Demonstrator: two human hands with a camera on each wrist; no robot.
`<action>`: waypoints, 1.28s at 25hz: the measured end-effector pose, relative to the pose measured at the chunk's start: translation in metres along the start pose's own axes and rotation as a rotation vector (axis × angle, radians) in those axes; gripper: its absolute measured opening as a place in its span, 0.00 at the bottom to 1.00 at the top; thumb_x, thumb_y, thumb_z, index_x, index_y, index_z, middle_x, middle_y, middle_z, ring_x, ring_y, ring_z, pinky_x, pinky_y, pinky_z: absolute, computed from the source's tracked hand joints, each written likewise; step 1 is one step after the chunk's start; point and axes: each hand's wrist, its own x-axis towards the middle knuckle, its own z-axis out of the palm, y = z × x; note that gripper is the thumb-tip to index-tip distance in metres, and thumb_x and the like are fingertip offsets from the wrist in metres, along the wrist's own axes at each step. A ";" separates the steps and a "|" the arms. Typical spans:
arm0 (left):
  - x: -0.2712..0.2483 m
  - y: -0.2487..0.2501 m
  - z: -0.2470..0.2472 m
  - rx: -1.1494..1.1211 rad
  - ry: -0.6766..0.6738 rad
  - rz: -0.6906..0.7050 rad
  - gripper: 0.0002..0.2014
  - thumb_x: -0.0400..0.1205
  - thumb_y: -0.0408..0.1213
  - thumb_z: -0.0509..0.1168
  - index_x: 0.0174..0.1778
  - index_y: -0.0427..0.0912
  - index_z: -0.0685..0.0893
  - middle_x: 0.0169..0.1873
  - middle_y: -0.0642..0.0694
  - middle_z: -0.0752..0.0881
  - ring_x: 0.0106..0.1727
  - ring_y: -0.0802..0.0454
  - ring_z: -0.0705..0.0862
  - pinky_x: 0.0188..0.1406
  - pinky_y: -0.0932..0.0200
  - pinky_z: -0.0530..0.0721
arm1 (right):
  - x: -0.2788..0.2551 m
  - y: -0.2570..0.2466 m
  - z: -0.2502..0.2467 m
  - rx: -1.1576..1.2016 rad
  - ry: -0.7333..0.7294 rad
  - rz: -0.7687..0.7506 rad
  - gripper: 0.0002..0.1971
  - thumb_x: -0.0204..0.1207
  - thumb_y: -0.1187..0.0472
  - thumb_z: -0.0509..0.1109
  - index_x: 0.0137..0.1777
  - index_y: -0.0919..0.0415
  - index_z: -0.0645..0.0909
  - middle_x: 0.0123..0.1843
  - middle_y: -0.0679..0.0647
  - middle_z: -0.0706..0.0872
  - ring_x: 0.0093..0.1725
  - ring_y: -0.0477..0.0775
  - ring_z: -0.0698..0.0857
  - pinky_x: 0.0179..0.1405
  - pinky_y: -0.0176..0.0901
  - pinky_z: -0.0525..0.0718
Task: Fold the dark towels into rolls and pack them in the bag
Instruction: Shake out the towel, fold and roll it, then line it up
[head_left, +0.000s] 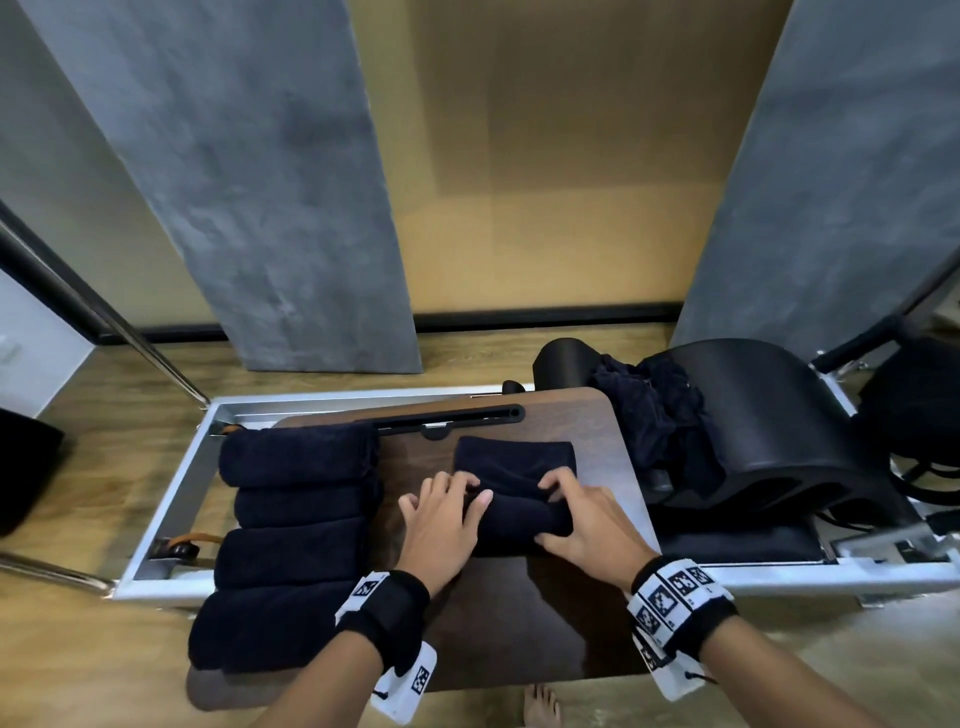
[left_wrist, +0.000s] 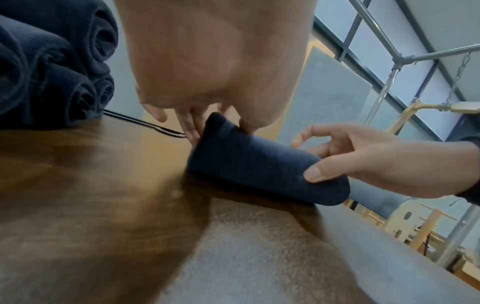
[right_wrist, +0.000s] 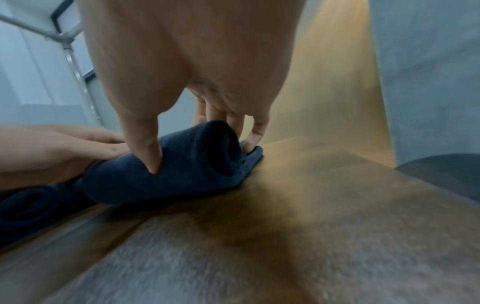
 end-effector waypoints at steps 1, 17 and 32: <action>-0.001 0.000 -0.002 -0.063 0.024 -0.009 0.16 0.92 0.60 0.52 0.70 0.61 0.75 0.62 0.60 0.76 0.69 0.58 0.72 0.69 0.48 0.62 | 0.004 0.002 -0.004 0.074 0.005 0.028 0.23 0.71 0.39 0.77 0.62 0.38 0.72 0.54 0.42 0.87 0.54 0.46 0.85 0.58 0.50 0.84; 0.070 0.015 0.009 -0.621 0.072 -0.484 0.39 0.75 0.76 0.65 0.72 0.51 0.81 0.67 0.46 0.86 0.69 0.45 0.85 0.75 0.38 0.81 | 0.043 0.038 -0.019 0.744 0.265 0.397 0.31 0.78 0.46 0.81 0.78 0.53 0.79 0.69 0.45 0.86 0.69 0.43 0.84 0.66 0.40 0.85; 0.066 0.039 0.011 -0.989 0.160 -0.637 0.22 0.81 0.62 0.73 0.59 0.53 0.76 0.60 0.47 0.87 0.61 0.50 0.87 0.68 0.45 0.86 | 0.044 -0.007 -0.007 1.009 0.375 0.659 0.16 0.83 0.50 0.69 0.69 0.48 0.76 0.66 0.52 0.85 0.61 0.52 0.86 0.60 0.57 0.89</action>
